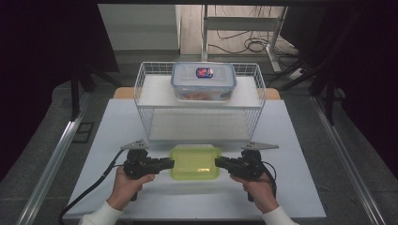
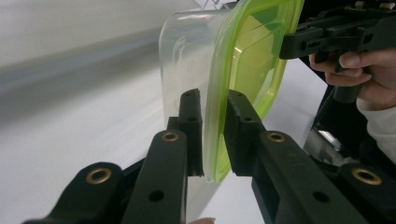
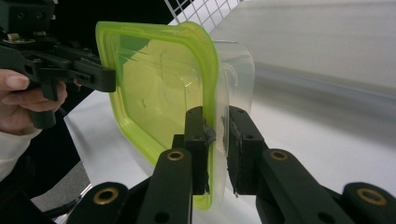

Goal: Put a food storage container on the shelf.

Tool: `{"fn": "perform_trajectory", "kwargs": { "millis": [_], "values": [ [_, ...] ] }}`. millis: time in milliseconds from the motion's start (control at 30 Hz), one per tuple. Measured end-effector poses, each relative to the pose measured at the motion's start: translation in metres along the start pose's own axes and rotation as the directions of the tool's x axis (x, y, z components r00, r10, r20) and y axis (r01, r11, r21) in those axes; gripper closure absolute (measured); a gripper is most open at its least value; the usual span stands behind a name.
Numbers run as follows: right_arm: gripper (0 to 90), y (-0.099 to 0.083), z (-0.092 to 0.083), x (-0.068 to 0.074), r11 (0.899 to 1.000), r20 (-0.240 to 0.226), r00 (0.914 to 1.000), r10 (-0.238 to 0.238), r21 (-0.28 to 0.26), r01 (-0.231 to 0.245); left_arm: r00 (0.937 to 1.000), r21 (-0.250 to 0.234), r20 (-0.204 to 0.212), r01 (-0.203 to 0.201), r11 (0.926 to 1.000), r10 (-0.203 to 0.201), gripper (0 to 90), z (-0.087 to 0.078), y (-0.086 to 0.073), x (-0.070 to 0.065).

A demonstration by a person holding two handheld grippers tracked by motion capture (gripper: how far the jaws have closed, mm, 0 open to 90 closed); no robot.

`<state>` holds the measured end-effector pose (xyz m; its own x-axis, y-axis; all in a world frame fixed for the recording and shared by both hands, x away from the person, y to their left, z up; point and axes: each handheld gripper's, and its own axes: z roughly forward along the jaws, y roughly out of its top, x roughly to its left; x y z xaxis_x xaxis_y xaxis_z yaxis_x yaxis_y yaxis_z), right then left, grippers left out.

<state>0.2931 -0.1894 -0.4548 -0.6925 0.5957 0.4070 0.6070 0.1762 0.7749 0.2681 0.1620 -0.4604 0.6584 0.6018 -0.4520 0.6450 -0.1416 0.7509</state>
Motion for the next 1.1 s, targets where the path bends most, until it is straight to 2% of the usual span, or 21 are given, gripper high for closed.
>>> {"fn": "perform_trajectory", "kwargs": {
  "millis": [433,1100],
  "values": [
    [78.7,0.032,-0.014,0.007,0.998,0.003,0.9991,-0.042,-0.056,0.042,0.9991,-0.036,-0.004,-0.042,0.9985,0.041,78.4,-0.011,0.034,-0.007],
    [78.6,0.07,-0.026,0.014,0.994,0.018,0.9965,-0.081,-0.076,0.082,0.9983,-0.072,-0.005,-0.058,0.9957,0.057,78.9,-0.021,0.065,-0.01]
  ]
}}
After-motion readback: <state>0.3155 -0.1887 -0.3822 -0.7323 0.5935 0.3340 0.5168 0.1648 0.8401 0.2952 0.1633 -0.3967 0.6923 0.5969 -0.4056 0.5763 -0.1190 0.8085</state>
